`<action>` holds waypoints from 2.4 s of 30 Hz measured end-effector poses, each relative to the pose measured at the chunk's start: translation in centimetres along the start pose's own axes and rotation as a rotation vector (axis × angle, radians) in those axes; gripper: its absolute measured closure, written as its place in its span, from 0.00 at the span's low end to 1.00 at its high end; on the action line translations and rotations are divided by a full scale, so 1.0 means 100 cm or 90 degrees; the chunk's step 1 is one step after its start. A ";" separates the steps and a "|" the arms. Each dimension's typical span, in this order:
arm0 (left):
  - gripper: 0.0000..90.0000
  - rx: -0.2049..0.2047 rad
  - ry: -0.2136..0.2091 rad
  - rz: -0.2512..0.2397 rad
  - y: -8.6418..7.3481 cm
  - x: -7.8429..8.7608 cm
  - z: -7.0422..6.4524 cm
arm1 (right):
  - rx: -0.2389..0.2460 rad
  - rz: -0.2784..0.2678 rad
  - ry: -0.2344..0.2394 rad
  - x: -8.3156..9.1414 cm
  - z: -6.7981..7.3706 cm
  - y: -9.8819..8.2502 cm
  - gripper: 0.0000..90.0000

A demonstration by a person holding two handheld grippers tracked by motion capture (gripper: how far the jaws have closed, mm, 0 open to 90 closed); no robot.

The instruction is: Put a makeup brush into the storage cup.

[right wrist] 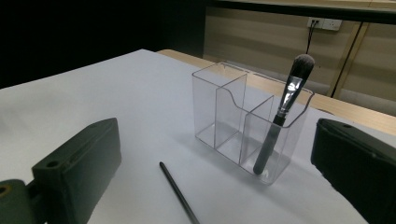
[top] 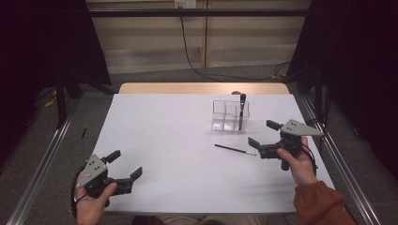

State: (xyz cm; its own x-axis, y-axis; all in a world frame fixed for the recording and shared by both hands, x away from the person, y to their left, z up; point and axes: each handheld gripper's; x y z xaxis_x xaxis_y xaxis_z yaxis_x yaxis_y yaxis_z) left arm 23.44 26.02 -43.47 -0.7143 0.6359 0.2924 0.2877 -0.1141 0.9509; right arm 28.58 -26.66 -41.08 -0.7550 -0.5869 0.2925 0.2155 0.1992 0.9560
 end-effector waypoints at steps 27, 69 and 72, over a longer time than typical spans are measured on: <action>0.04 0.000 0.001 -0.002 0.000 0.000 0.002 | 0.023 0.084 0.044 -0.051 -0.011 0.022 0.00; 0.04 -0.003 -0.001 0.008 0.000 -0.001 0.002 | 0.133 0.539 0.220 -0.092 -0.028 0.023 0.11; 0.04 -0.001 -0.001 0.011 0.000 -0.002 0.003 | 0.142 0.565 0.235 -0.096 -0.028 0.020 0.21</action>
State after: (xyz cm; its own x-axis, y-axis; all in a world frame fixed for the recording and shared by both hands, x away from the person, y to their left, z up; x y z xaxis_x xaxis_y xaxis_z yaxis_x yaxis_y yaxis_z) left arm 23.74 26.10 -43.57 -0.7086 0.6346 0.3086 0.2986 -0.1266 0.9460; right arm 37.99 -22.81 -41.87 -0.1275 -0.3534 0.9267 0.4596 0.8069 0.3710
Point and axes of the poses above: each handheld gripper's, and its own axes: x roughly backward along the jaws, y roughly out of its top, z roughly to its left, and after that the axes turned 4 degrees about x, right-handed
